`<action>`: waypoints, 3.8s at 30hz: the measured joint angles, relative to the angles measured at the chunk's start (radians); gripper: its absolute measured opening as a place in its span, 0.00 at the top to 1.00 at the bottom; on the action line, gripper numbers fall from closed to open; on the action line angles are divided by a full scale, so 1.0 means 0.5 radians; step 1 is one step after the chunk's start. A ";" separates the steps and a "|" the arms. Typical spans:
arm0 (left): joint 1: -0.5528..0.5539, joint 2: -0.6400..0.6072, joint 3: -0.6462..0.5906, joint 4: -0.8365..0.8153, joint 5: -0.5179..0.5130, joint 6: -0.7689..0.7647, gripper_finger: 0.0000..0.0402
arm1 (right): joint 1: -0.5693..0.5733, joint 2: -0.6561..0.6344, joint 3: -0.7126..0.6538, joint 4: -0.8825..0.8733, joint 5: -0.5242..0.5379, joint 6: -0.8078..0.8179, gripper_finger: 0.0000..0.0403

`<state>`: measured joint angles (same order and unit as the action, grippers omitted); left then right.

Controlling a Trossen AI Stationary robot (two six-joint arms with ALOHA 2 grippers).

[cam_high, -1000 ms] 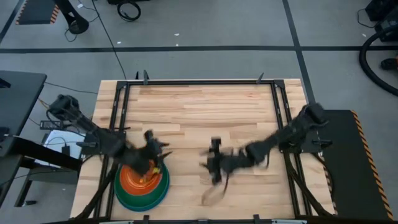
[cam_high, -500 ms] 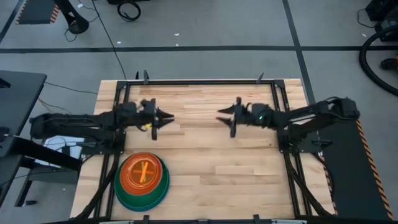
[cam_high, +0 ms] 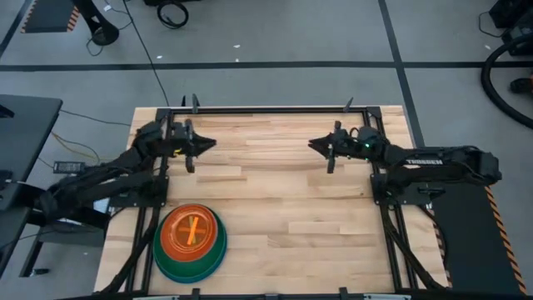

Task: Stack plastic plates
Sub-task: Return to Home Position

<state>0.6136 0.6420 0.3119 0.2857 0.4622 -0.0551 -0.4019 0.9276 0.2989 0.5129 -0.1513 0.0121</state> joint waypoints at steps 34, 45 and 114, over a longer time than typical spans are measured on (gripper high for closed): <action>-0.342 -1.276 -0.321 -0.743 -0.619 0.027 0.98 | 0.532 -1.181 -0.583 -0.429 0.260 0.330 0.99; -0.385 -1.276 -0.320 -0.710 -0.879 -0.041 0.99 | 0.556 -1.743 -0.583 -0.885 0.118 0.179 0.99; -1.314 -1.258 -0.610 -0.416 -1.157 0.185 0.97 | 0.663 -1.590 -0.585 -0.967 0.464 -0.067 0.94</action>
<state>-0.0433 0.0130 0.0071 0.0776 -0.1162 0.0372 -0.0704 0.1326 0.0063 0.0292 0.0807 -0.0212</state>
